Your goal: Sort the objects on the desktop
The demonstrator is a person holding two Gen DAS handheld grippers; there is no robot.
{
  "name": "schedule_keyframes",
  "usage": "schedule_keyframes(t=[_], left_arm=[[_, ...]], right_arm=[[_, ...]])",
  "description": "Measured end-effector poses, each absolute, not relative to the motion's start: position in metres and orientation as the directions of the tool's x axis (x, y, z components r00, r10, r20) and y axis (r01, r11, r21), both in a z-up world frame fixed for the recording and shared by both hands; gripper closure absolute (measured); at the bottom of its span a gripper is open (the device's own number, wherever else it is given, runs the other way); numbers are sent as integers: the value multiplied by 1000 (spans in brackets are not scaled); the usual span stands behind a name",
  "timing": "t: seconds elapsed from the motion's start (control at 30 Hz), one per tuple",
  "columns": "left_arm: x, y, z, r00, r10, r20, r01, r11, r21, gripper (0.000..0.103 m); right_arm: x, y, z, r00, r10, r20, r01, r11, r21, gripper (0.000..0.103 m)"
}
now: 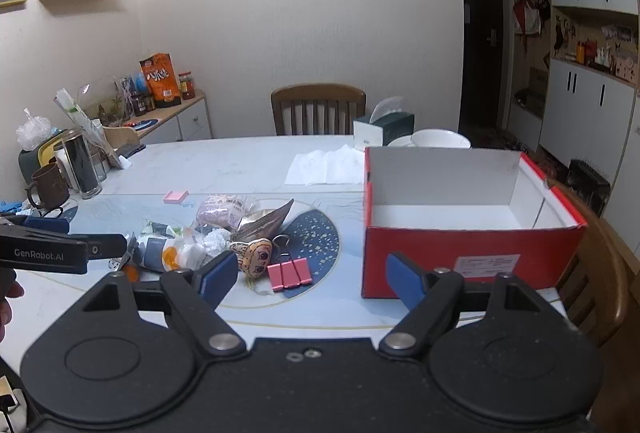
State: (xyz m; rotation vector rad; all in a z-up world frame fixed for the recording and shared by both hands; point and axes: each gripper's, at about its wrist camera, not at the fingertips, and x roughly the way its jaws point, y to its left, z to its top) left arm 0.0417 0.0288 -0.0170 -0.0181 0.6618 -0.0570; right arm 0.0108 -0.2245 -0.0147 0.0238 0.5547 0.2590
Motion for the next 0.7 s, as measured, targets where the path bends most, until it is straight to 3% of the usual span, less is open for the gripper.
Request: schedule_keyframes(t=[0.7], left_arm=[[105, 106, -73, 711, -28, -703, 52, 999, 13, 1]], right_arm=[[84, -161, -62, 743, 255, -619, -286, 957, 51, 22]])
